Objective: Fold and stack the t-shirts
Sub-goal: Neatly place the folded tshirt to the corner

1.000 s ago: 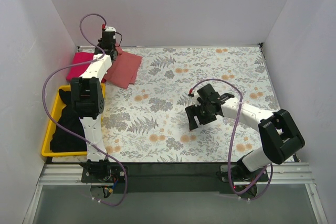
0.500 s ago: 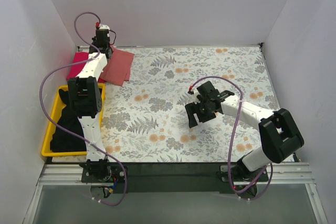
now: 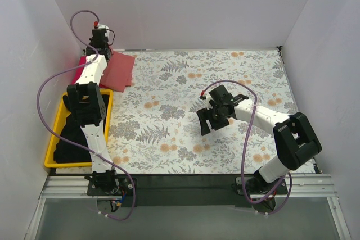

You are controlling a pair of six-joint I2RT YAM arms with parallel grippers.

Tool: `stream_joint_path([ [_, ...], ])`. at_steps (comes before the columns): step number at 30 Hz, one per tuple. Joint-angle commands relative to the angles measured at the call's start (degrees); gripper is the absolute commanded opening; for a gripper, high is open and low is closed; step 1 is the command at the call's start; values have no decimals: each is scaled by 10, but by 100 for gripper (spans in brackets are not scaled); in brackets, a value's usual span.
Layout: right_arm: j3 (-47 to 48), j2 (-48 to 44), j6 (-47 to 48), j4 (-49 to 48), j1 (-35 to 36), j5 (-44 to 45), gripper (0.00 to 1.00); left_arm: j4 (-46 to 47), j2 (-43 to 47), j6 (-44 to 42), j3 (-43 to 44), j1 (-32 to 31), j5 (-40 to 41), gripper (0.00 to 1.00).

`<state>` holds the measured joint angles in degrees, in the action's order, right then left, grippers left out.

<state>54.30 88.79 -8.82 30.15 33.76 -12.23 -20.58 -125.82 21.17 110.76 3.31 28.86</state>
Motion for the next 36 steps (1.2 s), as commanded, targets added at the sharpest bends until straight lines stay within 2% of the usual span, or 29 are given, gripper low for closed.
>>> stream_joint_path([
  [1, 21, -2, 6, 7, -2, -10, 81, 5, 30, -21, 52, 9, 8, 0],
  [7, 23, 2, 7, 7, -3, -10, 81, 4, 22, -40, 84, 13, 29, 0],
  [17, 33, 11, 7, 12, -4, -10, 80, 53, 8, -62, 50, 35, 54, 0],
  [22, 40, 17, 8, 16, -3, -10, 80, 63, -18, -55, 48, 50, 37, 0],
  [36, 63, 45, 11, 28, -3, -20, 79, 124, -101, -68, 36, 80, 68, 0],
])
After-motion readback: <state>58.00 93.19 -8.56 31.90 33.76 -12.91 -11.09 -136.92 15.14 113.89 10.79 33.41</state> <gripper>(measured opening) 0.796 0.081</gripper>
